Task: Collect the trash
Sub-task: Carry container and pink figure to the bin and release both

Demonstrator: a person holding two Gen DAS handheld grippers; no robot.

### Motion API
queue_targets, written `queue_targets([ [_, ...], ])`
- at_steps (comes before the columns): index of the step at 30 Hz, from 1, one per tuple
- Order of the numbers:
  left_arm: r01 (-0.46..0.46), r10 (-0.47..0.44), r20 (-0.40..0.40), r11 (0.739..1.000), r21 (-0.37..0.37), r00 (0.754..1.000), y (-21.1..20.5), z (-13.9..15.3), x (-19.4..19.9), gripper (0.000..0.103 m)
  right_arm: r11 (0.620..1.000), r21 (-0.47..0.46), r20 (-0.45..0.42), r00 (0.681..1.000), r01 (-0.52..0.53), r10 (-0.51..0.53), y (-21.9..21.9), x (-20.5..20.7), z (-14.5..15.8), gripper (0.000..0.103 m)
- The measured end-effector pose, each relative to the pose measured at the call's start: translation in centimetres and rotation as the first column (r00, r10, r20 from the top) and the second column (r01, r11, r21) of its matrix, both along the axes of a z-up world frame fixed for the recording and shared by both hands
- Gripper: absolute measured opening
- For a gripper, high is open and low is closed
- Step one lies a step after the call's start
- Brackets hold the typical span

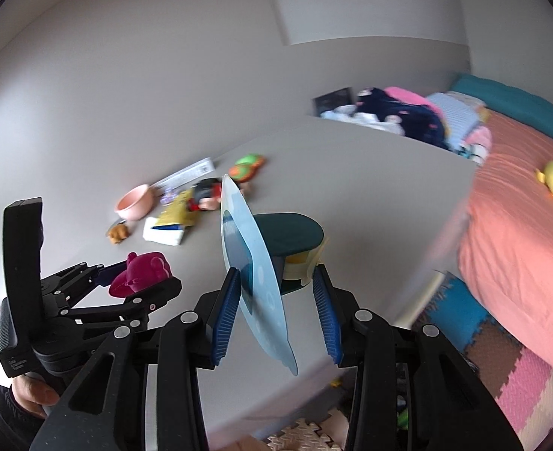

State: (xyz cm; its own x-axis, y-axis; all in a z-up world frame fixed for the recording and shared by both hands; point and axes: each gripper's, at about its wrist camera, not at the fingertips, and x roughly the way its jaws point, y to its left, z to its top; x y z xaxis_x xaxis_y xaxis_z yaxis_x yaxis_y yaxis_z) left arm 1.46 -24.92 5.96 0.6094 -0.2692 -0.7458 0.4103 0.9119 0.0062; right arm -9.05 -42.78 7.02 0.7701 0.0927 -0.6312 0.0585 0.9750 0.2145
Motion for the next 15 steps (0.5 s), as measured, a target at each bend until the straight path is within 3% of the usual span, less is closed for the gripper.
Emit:
queue_targets([
  [8,0.169,-0.169,-0.008,0.985,0.023,0.986,-9.7,-0.1,-3.0,0.066,0.990,-0.009,0.005,0.990,0.140,-0.140,-7.3,-5.7,-0.4,0.042],
  [15,0.323,-0.322,-0.019,0.945,0.061,0.946,-17.3,-1.5,-6.5,0.066,0.967,-0.005,-0.030,0.966,0.256,-0.256,-12.5,-9.4,-2.0,0.041],
])
